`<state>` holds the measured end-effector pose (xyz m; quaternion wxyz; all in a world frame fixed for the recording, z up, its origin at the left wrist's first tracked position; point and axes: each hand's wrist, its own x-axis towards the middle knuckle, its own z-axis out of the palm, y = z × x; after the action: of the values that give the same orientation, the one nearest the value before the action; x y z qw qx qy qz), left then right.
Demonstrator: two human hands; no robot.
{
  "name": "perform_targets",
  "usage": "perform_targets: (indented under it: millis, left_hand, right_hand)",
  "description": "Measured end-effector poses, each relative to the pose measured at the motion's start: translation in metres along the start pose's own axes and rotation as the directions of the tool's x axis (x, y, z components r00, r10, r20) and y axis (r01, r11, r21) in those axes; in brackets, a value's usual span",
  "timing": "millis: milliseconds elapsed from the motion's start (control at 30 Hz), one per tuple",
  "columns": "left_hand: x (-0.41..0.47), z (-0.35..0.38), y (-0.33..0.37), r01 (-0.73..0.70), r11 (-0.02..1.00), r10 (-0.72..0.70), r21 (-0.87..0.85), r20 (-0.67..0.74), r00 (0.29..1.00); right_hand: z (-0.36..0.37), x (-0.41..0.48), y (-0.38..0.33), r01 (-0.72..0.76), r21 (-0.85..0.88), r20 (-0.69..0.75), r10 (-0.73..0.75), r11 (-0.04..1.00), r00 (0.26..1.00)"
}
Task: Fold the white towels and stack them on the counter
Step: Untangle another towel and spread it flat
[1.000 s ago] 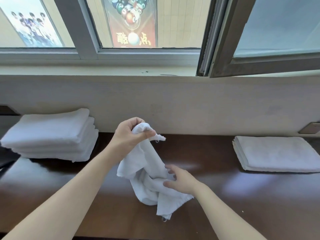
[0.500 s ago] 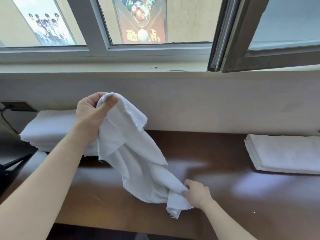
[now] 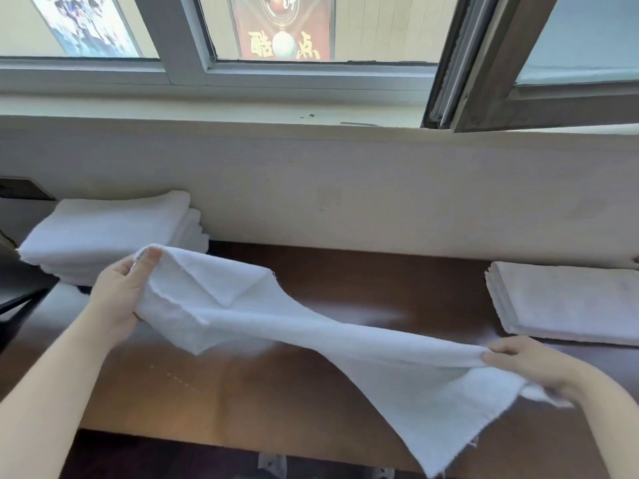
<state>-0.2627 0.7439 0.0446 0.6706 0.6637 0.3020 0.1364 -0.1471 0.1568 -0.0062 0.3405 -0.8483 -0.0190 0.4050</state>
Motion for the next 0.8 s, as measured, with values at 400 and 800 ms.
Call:
perform_targets:
  millis: [400,800]
  left_hand:
    - [0.026,0.023,-0.129,0.196,0.696,-0.079,0.691,-0.198,0.977]
    - [0.036,0.131,-0.182,-0.435,0.251,-0.127,0.864,0.475,0.871]
  right_hand:
    - [0.033,0.084,-0.027,-0.170,-0.424,-0.604,-0.138,0.890,0.785]
    - [0.165,0.112,-0.004,-0.330,-0.390,-0.533,0.081,0.860,0.842]
